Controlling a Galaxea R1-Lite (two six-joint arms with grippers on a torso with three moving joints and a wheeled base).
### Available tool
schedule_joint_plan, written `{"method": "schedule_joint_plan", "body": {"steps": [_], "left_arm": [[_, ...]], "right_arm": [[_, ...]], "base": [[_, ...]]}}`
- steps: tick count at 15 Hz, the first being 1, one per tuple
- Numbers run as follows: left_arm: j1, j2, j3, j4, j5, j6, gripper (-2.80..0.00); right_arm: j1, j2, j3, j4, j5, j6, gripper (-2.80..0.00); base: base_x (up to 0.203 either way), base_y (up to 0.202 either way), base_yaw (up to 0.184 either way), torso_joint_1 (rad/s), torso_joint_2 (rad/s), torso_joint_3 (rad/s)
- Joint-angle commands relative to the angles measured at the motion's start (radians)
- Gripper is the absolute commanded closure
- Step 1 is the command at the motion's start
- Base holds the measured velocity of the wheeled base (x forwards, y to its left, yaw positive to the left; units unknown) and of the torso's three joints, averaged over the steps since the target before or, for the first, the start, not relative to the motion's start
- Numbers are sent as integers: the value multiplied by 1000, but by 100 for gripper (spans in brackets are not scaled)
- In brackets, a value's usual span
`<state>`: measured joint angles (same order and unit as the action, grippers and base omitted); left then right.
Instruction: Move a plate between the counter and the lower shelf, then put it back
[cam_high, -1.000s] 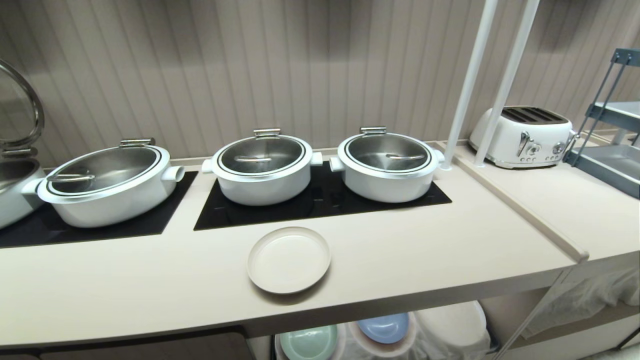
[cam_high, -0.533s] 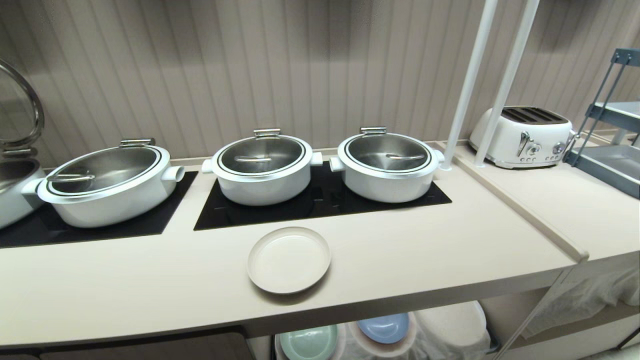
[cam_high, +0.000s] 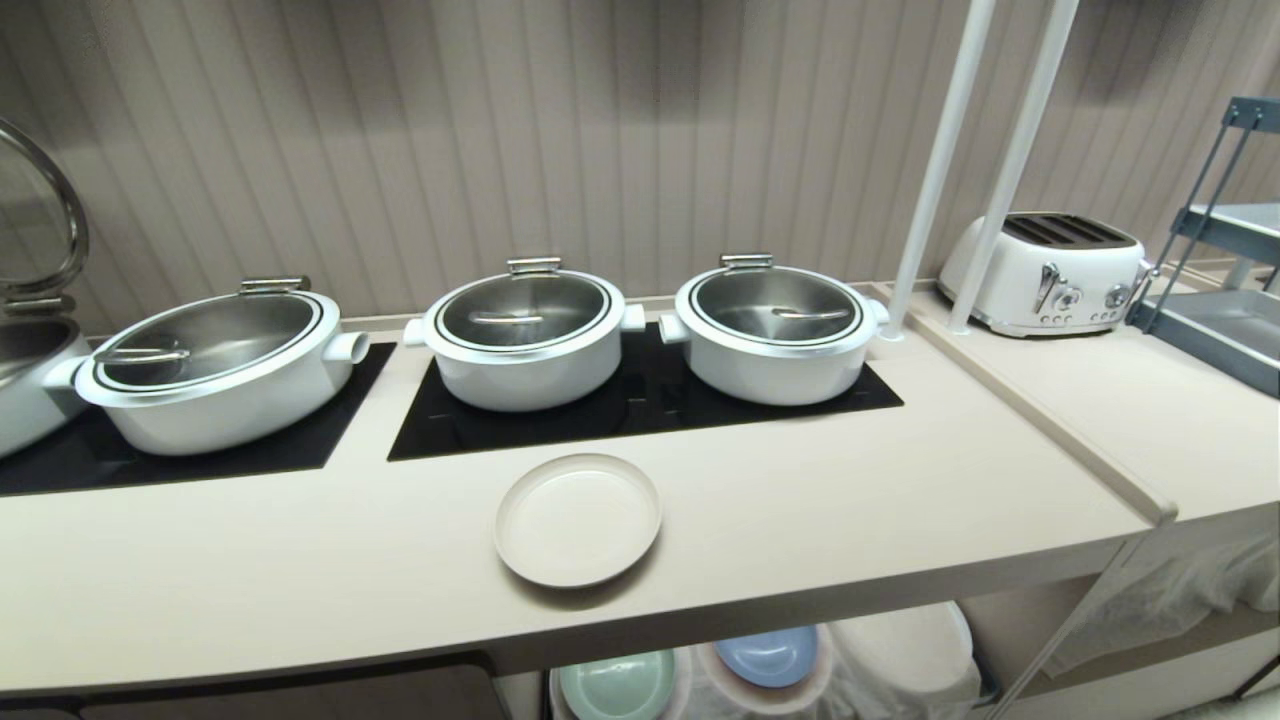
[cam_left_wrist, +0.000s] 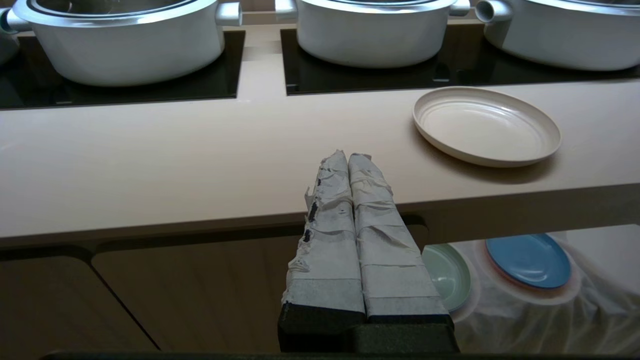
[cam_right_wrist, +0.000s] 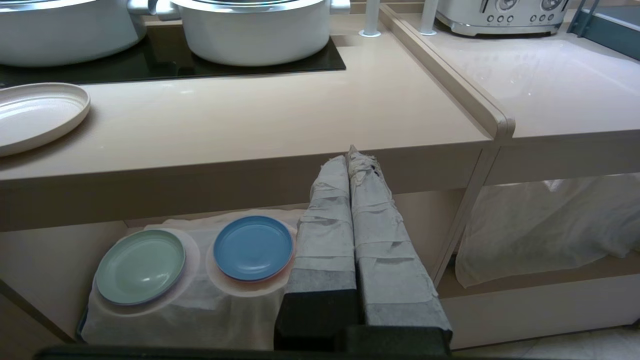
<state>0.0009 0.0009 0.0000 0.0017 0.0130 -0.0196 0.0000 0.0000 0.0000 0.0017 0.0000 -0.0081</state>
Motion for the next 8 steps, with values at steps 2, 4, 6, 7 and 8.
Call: {"method": "schedule_joint_plan", "body": {"steps": [2, 4, 6, 7, 8], "left_arm": [[-1, 1, 0, 0, 1, 0, 0], [1, 1, 0, 0, 1, 0, 0], [1, 1, 0, 0, 1, 0, 0], [1, 1, 0, 0, 1, 0, 0], [-1, 2, 0, 0, 1, 0, 0]], "right_arm": [[0, 0, 0, 0, 0, 0, 0], [0, 0, 0, 0, 0, 0, 0], [0, 0, 0, 0, 0, 0, 0], [0, 0, 0, 0, 0, 0, 0], [0, 0, 0, 0, 0, 0, 0]], "base": [[0, 0, 0, 0, 0, 0], [0, 0, 0, 0, 0, 0], [0, 0, 0, 0, 0, 0], [0, 0, 0, 0, 0, 0], [0, 0, 0, 0, 0, 0]]}}
